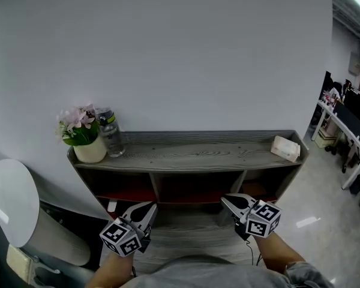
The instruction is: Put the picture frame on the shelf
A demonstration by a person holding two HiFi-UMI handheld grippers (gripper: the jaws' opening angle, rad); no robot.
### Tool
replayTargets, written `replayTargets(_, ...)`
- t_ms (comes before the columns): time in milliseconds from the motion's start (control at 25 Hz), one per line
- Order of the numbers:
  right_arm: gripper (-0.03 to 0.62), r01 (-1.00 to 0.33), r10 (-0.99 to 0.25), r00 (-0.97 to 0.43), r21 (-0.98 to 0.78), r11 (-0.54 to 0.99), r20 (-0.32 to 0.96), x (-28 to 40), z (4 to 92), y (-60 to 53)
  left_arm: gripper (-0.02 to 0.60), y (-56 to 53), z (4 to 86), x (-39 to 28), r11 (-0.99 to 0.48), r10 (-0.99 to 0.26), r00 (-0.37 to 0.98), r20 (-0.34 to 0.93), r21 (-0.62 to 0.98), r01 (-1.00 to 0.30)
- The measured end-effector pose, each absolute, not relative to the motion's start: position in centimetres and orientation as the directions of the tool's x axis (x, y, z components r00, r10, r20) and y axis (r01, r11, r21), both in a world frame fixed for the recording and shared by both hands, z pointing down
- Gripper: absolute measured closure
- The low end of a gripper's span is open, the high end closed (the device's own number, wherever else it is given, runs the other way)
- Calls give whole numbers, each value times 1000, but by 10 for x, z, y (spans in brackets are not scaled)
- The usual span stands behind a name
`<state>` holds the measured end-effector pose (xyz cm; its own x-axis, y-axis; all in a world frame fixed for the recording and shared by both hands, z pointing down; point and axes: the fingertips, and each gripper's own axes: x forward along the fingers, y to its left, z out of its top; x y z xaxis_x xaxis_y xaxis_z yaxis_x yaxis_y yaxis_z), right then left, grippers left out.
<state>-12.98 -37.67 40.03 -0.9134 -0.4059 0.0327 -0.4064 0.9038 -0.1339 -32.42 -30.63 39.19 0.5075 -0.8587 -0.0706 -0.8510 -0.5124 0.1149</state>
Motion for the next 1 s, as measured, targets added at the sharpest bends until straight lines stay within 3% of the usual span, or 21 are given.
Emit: replayTargets(1000,589,-410,-407,-912,-100,907,53,-137,401,-375,571,-310,395,-326,-548,-837,544,-64,115,-829)
